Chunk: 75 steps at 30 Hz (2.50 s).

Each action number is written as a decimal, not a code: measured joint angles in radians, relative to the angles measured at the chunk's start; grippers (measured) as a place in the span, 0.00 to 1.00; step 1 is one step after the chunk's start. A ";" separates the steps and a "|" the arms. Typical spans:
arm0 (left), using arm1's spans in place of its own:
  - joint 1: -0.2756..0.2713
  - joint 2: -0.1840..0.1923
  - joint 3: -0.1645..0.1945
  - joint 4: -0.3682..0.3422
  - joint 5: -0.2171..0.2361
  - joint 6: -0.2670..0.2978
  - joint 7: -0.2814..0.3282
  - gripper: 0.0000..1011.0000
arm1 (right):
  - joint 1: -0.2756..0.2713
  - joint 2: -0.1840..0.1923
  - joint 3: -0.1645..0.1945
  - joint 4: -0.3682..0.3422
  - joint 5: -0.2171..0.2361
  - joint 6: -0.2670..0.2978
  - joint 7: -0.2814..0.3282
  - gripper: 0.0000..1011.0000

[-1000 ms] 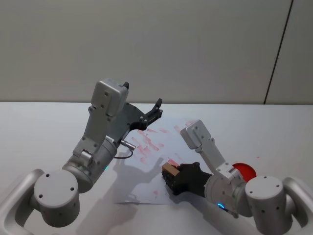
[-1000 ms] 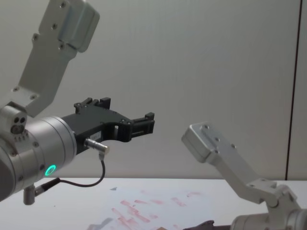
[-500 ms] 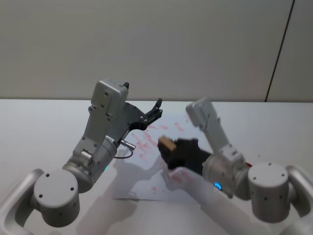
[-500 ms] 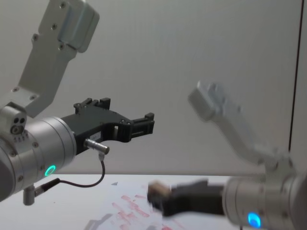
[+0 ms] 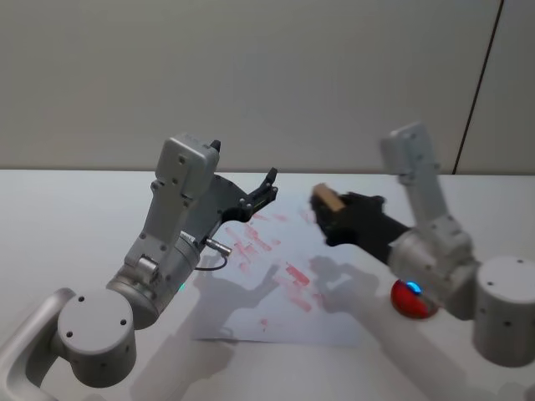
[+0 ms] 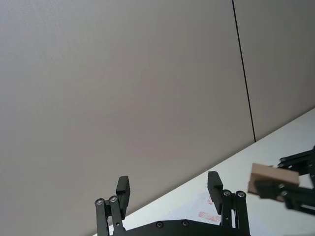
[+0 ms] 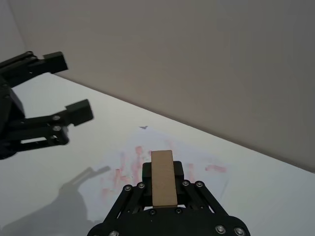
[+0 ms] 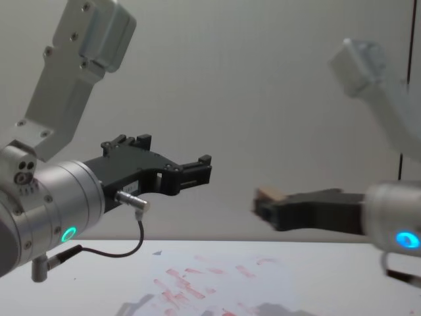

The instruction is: Use the one hand to pick up the stamp and affix it onto the A4 paper.

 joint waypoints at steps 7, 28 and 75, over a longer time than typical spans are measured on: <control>0.000 0.000 0.000 0.000 0.000 0.000 0.000 0.99 | -0.071 0.066 0.039 -0.080 0.040 0.040 -0.058 0.22; 0.000 0.000 0.000 0.000 0.000 0.000 0.000 0.99 | -0.208 0.181 0.097 -0.187 0.085 0.097 -0.144 0.22; 0.000 0.000 0.000 0.000 0.000 0.000 0.000 0.99 | -0.225 0.190 0.095 -0.156 0.049 0.177 -0.121 0.70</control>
